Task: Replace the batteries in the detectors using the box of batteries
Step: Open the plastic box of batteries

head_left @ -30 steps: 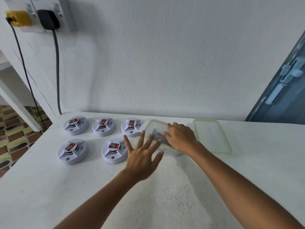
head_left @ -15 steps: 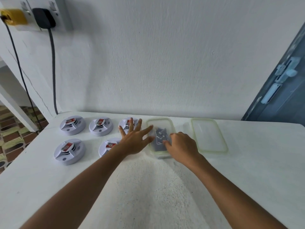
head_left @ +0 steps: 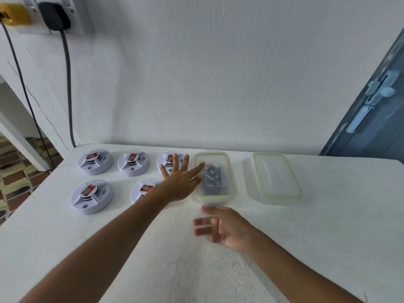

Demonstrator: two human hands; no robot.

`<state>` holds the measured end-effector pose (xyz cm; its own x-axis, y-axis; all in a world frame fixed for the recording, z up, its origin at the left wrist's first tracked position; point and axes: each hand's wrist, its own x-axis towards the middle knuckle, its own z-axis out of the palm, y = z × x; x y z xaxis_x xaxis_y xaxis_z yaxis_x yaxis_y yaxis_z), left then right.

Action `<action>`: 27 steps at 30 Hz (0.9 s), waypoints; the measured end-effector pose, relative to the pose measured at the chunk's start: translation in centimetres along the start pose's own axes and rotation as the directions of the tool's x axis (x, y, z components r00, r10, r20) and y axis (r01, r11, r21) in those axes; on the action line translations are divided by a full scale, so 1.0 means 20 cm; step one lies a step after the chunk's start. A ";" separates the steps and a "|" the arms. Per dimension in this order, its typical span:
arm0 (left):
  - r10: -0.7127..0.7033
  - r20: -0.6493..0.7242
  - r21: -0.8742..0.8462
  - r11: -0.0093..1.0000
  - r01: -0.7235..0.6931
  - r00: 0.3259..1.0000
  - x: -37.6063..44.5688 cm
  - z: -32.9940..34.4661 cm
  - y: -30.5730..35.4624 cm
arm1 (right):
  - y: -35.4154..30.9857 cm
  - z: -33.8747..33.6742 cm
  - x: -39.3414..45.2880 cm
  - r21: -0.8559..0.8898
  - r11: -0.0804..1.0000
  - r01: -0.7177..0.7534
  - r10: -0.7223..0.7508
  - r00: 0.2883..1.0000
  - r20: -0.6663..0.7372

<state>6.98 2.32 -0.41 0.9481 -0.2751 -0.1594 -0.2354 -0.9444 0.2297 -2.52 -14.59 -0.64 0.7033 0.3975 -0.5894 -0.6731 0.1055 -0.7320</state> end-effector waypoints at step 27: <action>0.279 -0.427 0.057 0.958 -0.282 0.860 -0.15 0.13 0.10 | -0.37 -0.06 0.06 -0.917 0.344 0.203 -0.837 0.509 -0.201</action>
<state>3.20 0.77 -1.98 0.8412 -0.4230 0.3368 -0.5051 -0.8371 0.2101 3.59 -16.03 3.54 0.9674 -0.0690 0.2435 0.1210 -0.7188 -0.6846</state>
